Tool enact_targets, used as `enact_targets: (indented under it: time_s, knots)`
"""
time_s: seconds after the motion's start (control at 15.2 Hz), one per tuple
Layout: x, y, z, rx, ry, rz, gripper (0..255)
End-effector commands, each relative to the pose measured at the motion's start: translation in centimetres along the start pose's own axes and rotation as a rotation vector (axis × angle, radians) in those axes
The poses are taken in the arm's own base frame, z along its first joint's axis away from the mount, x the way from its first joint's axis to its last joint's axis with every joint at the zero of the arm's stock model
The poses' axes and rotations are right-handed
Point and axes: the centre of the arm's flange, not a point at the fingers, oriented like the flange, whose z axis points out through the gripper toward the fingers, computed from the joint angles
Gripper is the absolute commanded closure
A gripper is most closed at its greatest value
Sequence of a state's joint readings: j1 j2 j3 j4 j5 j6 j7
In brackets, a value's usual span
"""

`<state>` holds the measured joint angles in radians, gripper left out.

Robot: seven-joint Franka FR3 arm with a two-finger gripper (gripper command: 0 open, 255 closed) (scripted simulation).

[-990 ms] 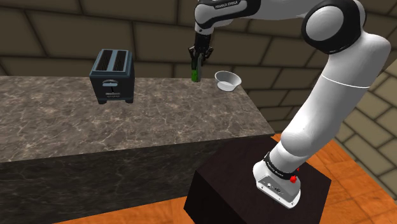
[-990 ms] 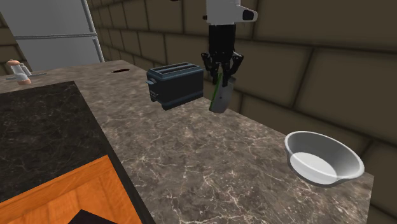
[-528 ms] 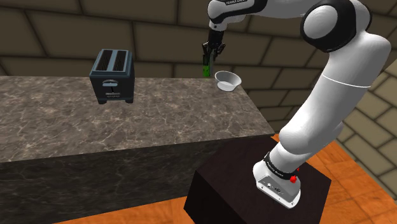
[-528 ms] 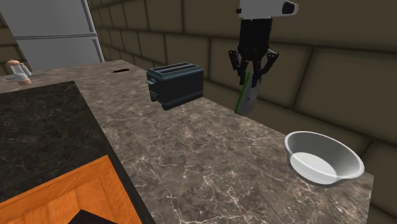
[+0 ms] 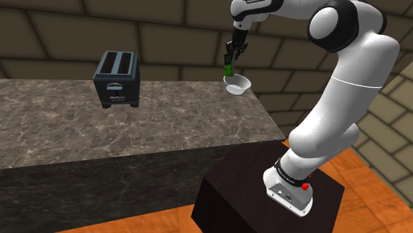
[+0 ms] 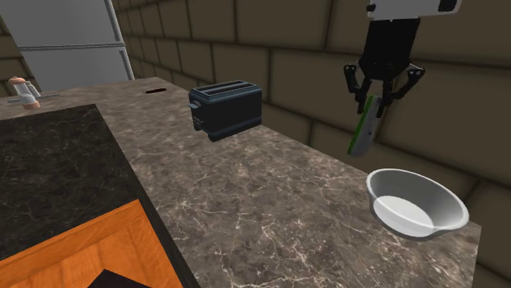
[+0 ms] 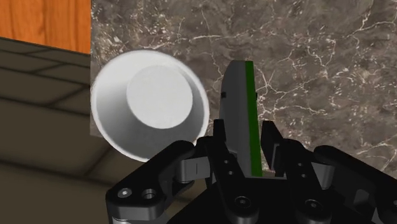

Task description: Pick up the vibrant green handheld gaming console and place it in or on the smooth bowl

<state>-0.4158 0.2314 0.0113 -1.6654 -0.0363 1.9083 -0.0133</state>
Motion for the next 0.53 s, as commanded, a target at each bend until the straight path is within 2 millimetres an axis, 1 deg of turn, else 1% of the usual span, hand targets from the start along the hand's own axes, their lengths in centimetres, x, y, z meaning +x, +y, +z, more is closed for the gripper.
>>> enact_targets:
  time_s: [0.0,0.46]
  knots:
    - [0.3,2.6,0.0,0.000,0.001,-0.002,255]
    - [2.3,11.6,-0.4,0.000,0.001,-0.002,255]
